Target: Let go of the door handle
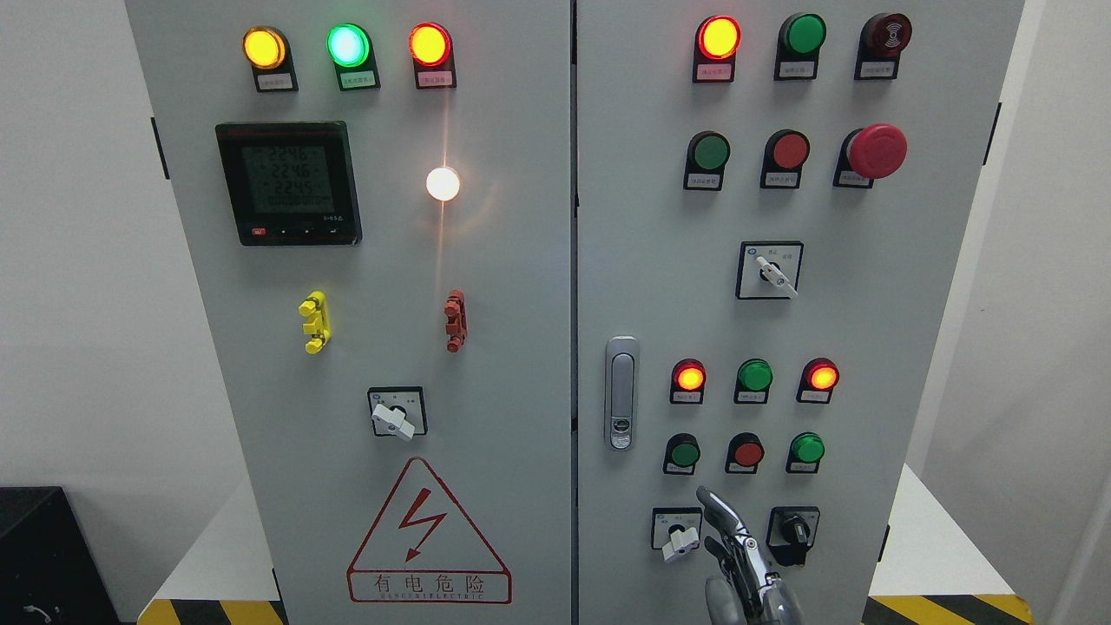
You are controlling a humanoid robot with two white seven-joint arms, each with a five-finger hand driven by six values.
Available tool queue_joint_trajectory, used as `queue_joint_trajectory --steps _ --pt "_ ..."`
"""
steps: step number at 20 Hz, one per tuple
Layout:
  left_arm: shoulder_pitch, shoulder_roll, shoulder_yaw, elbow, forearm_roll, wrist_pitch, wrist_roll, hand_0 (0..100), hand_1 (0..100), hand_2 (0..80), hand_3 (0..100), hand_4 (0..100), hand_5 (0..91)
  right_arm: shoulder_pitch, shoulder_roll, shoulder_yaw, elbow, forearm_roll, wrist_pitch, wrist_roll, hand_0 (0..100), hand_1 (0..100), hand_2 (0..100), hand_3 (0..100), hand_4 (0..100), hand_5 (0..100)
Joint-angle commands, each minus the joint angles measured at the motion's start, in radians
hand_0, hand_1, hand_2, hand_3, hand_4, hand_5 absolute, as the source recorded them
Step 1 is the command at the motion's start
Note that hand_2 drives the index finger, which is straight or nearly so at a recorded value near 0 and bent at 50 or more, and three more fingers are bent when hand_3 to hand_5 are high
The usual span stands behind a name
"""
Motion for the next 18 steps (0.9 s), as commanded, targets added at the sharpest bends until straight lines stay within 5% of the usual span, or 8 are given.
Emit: queue_joint_trajectory --steps 1,9,11,13,14,16,18 --pt "-0.026 0.0 0.0 0.029 0.0 0.0 0.0 12 56 0.0 0 0 0.0 0.004 0.0 0.005 -0.001 -0.003 0.001 -0.001 37 10 0 4 7 7" --pt "-0.026 0.0 0.0 0.029 0.0 0.0 0.0 12 56 0.0 0 0 0.0 0.003 -0.002 0.007 -0.009 0.006 -0.004 -0.004 36 10 0 6 8 8" --pt "-0.026 0.0 0.0 0.029 0.0 0.0 0.0 12 56 0.0 0 0 0.0 -0.006 -0.002 0.008 -0.01 0.016 -0.007 -0.005 36 11 0 11 16 14" --pt "-0.026 0.0 0.0 0.029 0.0 0.0 0.0 12 56 0.0 0 0 0.0 -0.012 -0.002 0.008 -0.009 0.073 -0.007 -0.007 32 19 0 30 40 30" --pt "-0.026 0.0 0.0 0.029 0.0 0.0 0.0 12 56 0.0 0 0 0.0 -0.014 -0.002 0.008 -0.009 0.122 -0.007 -0.007 32 20 0 35 44 33" --pt "-0.026 0.0 0.0 0.029 0.0 0.0 0.0 12 56 0.0 0 0 0.0 -0.017 -0.002 0.007 -0.009 0.232 -0.01 -0.016 31 27 0 57 67 64" --pt "-0.026 0.0 0.0 0.029 0.0 0.0 0.0 12 56 0.0 0 0 0.0 -0.035 -0.002 0.008 -0.009 0.329 -0.01 -0.059 32 30 0 65 74 74"
